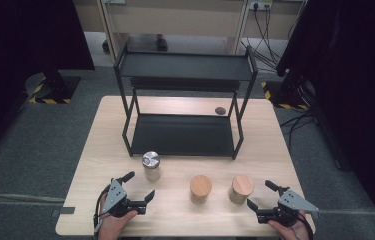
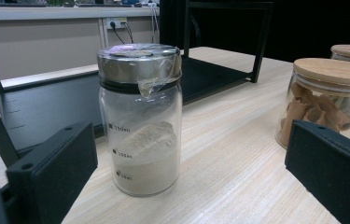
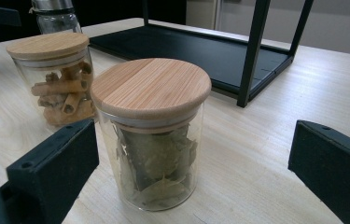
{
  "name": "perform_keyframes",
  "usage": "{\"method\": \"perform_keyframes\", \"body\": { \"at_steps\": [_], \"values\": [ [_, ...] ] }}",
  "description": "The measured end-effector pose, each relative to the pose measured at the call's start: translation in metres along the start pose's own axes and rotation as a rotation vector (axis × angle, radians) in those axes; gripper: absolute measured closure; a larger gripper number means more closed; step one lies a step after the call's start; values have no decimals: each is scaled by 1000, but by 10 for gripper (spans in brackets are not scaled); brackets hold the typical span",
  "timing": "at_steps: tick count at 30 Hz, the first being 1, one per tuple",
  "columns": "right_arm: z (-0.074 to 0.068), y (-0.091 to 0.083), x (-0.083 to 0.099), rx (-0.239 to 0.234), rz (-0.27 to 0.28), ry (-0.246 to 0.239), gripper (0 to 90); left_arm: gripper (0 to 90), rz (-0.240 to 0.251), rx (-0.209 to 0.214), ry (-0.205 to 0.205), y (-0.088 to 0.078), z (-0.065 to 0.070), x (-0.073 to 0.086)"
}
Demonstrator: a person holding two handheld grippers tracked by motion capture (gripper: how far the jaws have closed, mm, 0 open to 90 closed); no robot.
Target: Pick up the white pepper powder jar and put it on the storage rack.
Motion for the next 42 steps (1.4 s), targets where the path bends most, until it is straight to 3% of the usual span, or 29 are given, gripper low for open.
{"method": "perform_keyframes", "body": {
  "at_steps": [42],
  "values": [
    [0, 0, 0, -6, -2, 3, 19, 18, 4, -6, -9, 0, -1, 0]
  ]
}}
Point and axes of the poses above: each handheld gripper's, and its own axes: y roughly forward along the jaws, x roughly out of its underside, z roughly to its right, the point moved 9 cm from there along y, roughly forward along the jaws, and after that the axes turned 5 degrees about z, right-handed, at the moved point
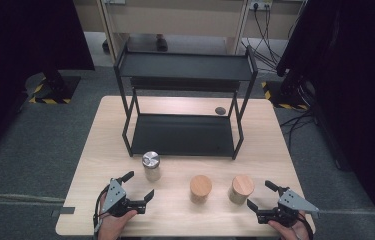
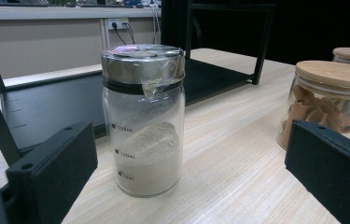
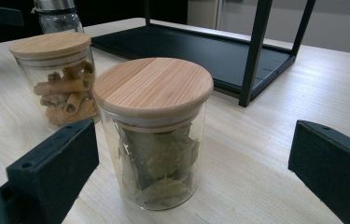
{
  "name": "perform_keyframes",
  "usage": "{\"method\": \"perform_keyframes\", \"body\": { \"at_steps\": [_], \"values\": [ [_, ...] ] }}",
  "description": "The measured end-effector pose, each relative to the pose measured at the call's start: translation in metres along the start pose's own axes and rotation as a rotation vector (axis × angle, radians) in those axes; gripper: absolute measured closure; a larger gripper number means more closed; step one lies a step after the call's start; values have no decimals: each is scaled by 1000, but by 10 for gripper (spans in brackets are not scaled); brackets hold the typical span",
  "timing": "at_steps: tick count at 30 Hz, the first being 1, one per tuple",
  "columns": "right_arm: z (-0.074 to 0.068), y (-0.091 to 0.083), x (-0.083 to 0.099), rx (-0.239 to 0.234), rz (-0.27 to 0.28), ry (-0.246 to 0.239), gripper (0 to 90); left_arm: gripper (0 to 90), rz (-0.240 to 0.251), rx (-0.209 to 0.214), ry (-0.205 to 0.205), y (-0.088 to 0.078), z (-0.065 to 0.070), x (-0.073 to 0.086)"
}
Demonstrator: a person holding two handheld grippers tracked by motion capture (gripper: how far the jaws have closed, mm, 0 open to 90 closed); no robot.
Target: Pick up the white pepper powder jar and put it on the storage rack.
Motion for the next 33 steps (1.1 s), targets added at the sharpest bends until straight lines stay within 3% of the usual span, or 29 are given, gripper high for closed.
{"method": "perform_keyframes", "body": {
  "at_steps": [9, 25, 33],
  "values": [
    [-1, 2, 0, -5, -5, -2, 19, 20, 0, -6, 3, 0, 0, 0],
    [-1, 1, 0, -10, 2, 3, 19, 22, 6, -10, -32, 3, -2, 0],
    [0, 1, -1, -8, 6, 6, 19, 22, -8, -3, -3, 9, -2, -5]
  ]
}}
Point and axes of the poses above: each handheld gripper's, and its own axes: y roughly forward along the jaws, x roughly out of its underside, z roughly to its right, the point moved 9 cm from there along y, roughly forward along the jaws, and after that the axes turned 5 degrees about z, right-handed, at the moved point
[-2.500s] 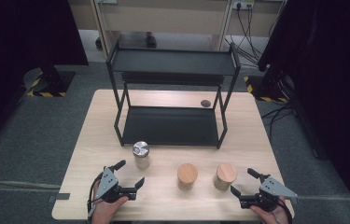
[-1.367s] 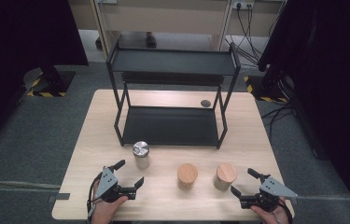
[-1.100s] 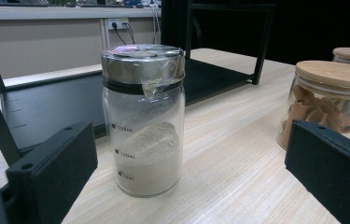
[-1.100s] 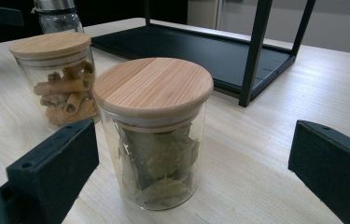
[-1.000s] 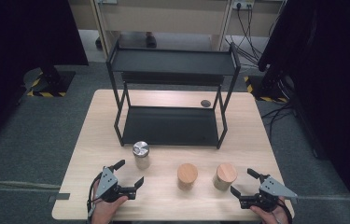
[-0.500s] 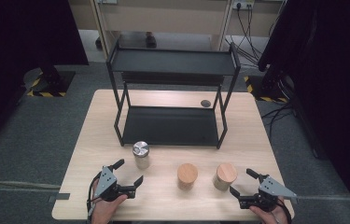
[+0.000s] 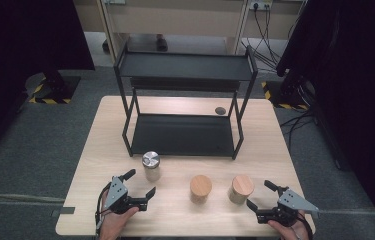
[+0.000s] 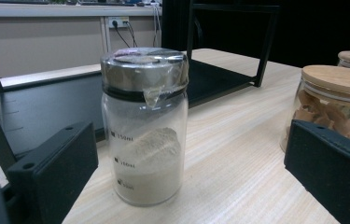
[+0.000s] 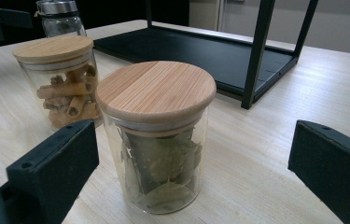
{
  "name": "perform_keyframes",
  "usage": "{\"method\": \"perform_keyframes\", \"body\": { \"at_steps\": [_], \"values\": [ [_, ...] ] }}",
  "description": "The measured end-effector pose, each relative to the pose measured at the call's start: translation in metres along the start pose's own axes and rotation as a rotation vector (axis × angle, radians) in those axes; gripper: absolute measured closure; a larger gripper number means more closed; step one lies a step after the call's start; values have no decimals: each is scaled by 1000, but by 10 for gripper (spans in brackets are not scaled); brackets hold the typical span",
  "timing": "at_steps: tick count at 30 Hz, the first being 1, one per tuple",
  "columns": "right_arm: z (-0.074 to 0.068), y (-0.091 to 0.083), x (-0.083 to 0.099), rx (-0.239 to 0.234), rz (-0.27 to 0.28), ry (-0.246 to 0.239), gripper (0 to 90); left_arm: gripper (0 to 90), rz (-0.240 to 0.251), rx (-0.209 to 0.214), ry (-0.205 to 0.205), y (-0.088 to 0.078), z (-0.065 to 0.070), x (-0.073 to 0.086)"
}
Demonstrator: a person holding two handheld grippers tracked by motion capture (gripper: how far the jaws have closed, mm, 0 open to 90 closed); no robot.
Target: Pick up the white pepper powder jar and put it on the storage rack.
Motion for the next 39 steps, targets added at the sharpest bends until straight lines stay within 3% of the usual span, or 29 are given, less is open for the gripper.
{"method": "perform_keyframes", "body": {
  "at_steps": [8, 17, 39],
  "values": [
    [1, 0, 0, 0, 0, 3, 19, 22, -12, -12, -1, 3, -6, -6],
    [1, -1, 0, 1, 2, 2, 19, 23, -37, -10, 24, 19, -12, -17],
    [2, -2, 0, 4, 6, 3, 19, 33, -81, -10, 37, 44, -19, -19]
  ]
}}
Point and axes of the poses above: each handheld gripper's, and its own axes: y roughly forward along the jaws, x roughly out of its underside, z roughly to its right, the point moved 9 cm from there along y, roughly forward along the jaws, and after that the axes turned 5 degrees about z, right-handed, at the moved point
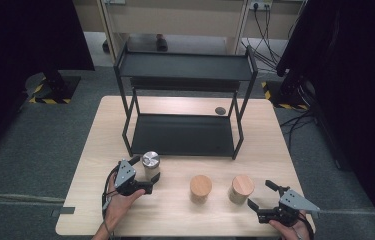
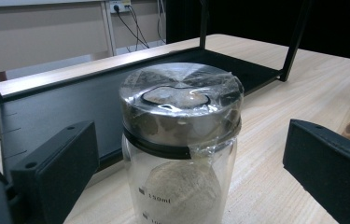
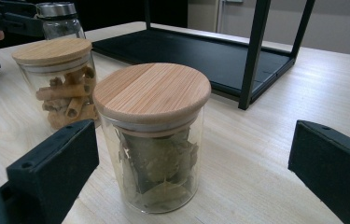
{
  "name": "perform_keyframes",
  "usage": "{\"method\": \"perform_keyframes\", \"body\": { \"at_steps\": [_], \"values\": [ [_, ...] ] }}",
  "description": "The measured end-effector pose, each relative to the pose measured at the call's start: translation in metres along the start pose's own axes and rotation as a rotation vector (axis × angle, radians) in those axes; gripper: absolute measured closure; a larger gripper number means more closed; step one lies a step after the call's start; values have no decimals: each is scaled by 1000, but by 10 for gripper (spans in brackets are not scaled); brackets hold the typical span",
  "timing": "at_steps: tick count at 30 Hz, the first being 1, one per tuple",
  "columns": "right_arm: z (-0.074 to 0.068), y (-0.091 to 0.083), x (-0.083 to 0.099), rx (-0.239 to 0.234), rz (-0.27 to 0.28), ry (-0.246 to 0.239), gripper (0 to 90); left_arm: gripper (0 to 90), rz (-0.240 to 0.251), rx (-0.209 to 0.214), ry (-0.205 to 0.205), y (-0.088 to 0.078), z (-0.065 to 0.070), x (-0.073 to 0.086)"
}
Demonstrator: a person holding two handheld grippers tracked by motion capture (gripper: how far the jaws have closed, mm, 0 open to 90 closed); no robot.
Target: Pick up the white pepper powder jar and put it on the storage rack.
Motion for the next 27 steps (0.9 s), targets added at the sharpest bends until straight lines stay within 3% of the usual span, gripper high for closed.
{"method": "perform_keyframes", "body": {
  "at_steps": [17, 23, 27],
  "values": [
    [0, -1, 0, 1, 1, 3, 19, 96, -33, -6, 20, 13, -2, -1],
    [1, -1, 0, 3, 4, -1, 19, 157, -60, -15, 18, 16, -4, 1],
    [1, -2, 0, 3, 5, 0, 20, 269, -70, -5, 18, 18, -4, 1]
  ]
}}
Point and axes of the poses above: each handheld gripper's, and its own axes: y roughly forward along the jaws, x roughly out of its underside, z roughly to its right, the point moved 9 cm from there along y, roughly forward along the jaws, and after that the axes turned 5 degrees about z, right-handed, at the moved point
